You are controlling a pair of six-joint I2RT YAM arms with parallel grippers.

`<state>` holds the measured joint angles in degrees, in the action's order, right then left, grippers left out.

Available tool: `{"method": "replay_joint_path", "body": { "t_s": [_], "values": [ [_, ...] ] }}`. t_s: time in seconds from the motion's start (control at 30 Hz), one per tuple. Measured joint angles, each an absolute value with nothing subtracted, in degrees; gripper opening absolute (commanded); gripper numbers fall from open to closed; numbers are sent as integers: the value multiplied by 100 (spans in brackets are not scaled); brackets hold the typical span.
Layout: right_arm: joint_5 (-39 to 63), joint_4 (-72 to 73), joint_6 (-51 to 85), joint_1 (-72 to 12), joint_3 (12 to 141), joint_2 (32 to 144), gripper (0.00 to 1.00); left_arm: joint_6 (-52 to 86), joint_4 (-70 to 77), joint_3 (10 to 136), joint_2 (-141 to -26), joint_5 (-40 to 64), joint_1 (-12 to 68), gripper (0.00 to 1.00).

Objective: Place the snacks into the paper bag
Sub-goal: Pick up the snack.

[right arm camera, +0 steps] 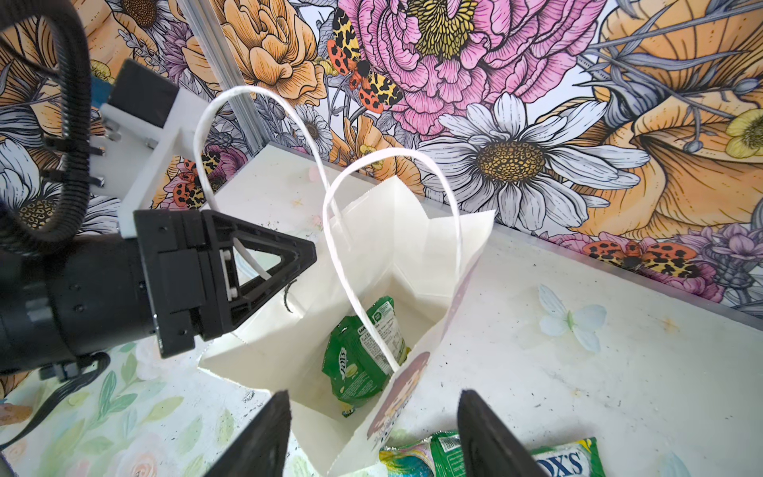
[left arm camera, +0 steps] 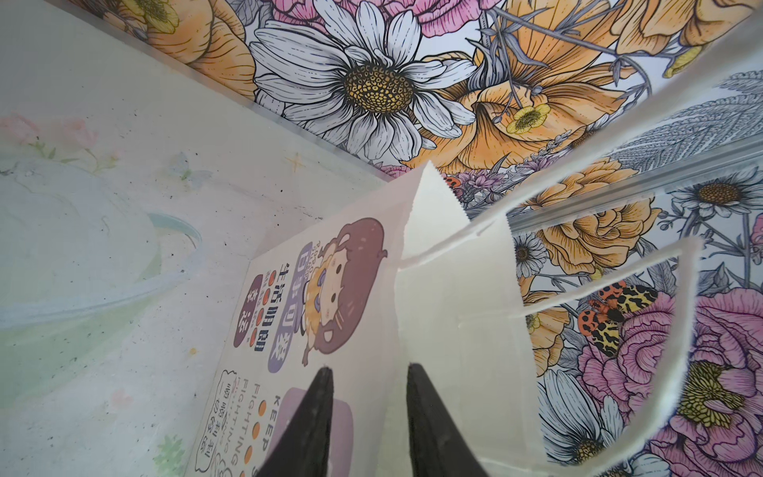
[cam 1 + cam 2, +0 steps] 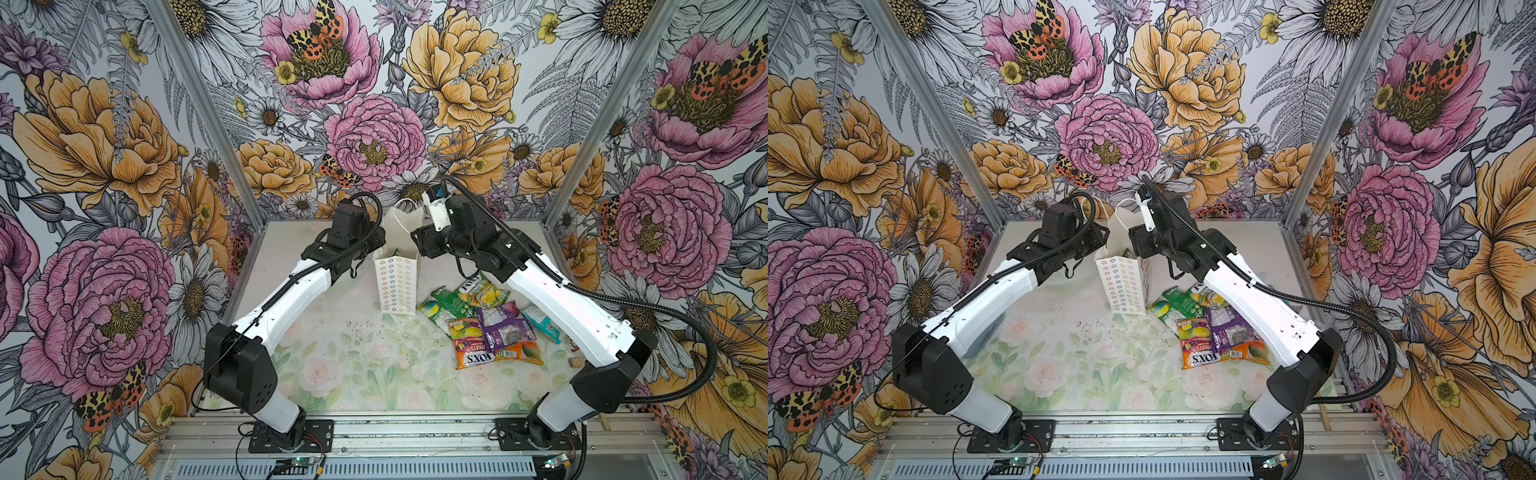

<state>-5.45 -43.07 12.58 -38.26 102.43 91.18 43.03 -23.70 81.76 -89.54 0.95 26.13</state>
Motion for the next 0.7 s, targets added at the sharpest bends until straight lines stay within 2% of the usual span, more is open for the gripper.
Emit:
{"method": "replay_joint_path", "body": {
  "t_s": [0.33,0.53,0.7],
  "values": [
    [-530,-4307,1267,-3815,10208,9118,66,4261,-2370,8173,-8976,95,2650,34],
    [-506,-4307,1280,-3815,10204,9118,66,4198,-2370,8167,-8976,95,2650,23],
    [-497,-4307,1282,-3815,10149,9074,66,4182,-2368,8162,-8991,95,2650,18]
  ]
}}
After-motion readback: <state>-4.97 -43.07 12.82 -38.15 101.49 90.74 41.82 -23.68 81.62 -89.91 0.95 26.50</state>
